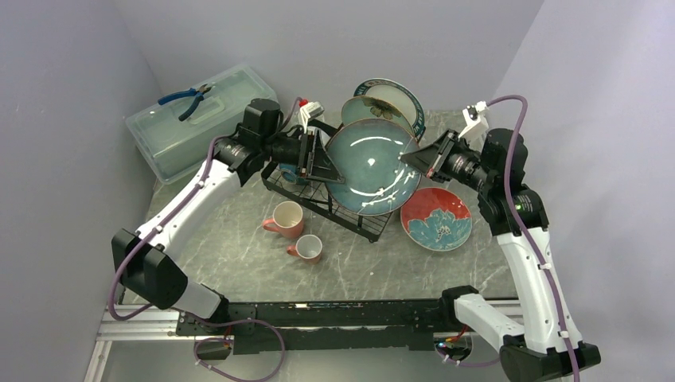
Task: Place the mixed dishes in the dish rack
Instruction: Insert the plate into the dish rack.
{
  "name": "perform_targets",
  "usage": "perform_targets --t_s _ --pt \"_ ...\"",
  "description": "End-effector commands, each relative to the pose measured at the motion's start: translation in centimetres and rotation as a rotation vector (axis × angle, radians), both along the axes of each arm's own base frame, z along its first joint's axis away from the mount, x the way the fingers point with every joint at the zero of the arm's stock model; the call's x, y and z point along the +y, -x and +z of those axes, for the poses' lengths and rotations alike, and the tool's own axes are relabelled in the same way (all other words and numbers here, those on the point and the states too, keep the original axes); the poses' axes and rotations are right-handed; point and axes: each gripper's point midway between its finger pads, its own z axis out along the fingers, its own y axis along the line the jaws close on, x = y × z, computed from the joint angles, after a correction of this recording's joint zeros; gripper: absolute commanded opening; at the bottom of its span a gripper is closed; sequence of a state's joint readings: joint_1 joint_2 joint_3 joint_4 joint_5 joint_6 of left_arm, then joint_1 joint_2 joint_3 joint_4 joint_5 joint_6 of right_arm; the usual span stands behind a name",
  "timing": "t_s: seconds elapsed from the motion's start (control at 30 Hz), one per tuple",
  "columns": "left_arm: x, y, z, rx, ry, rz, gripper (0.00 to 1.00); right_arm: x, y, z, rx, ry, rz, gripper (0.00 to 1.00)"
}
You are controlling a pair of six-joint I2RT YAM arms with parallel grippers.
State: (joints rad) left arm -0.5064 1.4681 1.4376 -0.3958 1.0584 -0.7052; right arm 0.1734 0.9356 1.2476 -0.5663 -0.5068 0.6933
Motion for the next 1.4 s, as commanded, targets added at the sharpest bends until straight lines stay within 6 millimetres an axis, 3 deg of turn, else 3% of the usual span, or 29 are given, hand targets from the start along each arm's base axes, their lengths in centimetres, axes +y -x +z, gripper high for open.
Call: perform_targets --t_s 0.0,0.17,0.5,0.87,1.03,1.37 --pt "1.3 0.5 1.6 -0.127 -0.004 0.008 0.56 -0.6 -0.5 6.4 -0.226 0.027 -0.021 0.0" --pt "2.8 -0.7 1.0 -0.157 -0.058 0.076 0.67 -1.0 -1.1 8.8 -0.328 0.099 -0.021 0.0" --pt "7.0 -2.4 -0.3 -0.292 -0.269 0.266 0.8 -1.0 -2.6 13.4 -0.585 0.286 0.035 0.0" --pt "9.1 -1.6 -4.3 -0.29 -0.384 0.309 0.82 -0.7 -5.1 15.3 -0.937 0.58 0.087 0.0" --pt "9.0 -1.1 -6.1 -0.248 -0.387 0.296 0.82 0.0 -5.8 15.3 -1.042 0.661 0.091 0.0" --pt "9.0 -0.7 -7.6 -0.217 -0.386 0.291 0.82 2.0 -7.0 14.4 -1.128 0.758 0.069 0.0"
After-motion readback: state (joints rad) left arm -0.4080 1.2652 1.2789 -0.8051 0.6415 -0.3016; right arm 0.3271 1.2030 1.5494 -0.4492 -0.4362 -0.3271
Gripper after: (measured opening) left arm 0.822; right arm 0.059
